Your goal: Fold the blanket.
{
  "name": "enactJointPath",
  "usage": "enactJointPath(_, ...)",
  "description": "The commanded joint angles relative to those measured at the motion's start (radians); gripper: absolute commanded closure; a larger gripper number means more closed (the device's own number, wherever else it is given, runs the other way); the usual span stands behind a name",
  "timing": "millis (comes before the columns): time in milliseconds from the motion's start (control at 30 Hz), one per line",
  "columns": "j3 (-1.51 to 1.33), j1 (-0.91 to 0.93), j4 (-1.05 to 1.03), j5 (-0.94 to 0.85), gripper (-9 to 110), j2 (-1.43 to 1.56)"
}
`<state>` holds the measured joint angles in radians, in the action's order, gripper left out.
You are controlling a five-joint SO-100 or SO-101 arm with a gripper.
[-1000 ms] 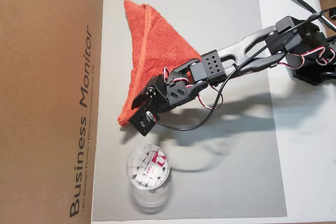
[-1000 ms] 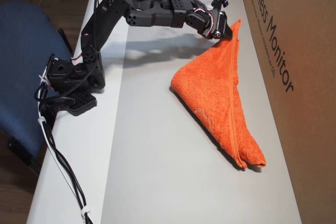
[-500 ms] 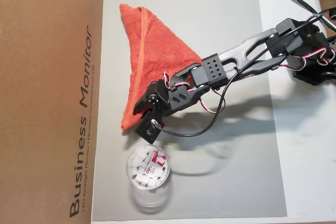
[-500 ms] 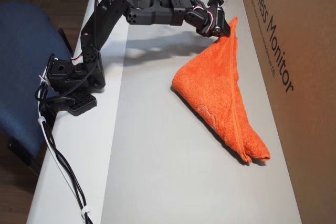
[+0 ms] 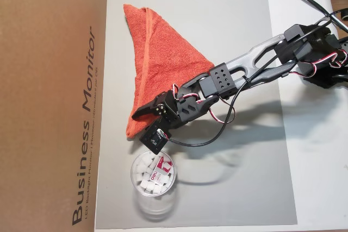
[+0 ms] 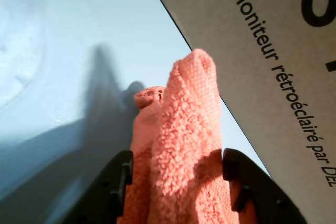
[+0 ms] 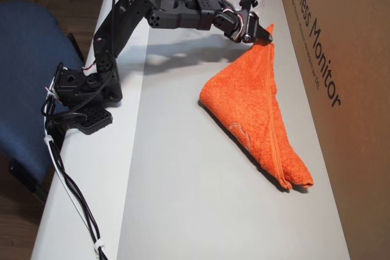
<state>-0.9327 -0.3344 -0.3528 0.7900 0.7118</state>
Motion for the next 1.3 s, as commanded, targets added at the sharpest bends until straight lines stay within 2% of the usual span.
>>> enactJointPath(0, 0.035, -0.015, 0.005, 0.006, 84, 0.012)
enactJointPath(500, 0.049, -0.058, 0.003, 0.023, 84, 0.029)
enactJointPath(800, 0.035, -0.104, 0.003, 0.385, 84, 0.029)
enactJointPath(967, 0.034, -0.1, 0.002, 0.629, 89, 0.029)
enactJointPath(1267, 0.051, -0.087, 0.002, 0.649, 89, 0.043)
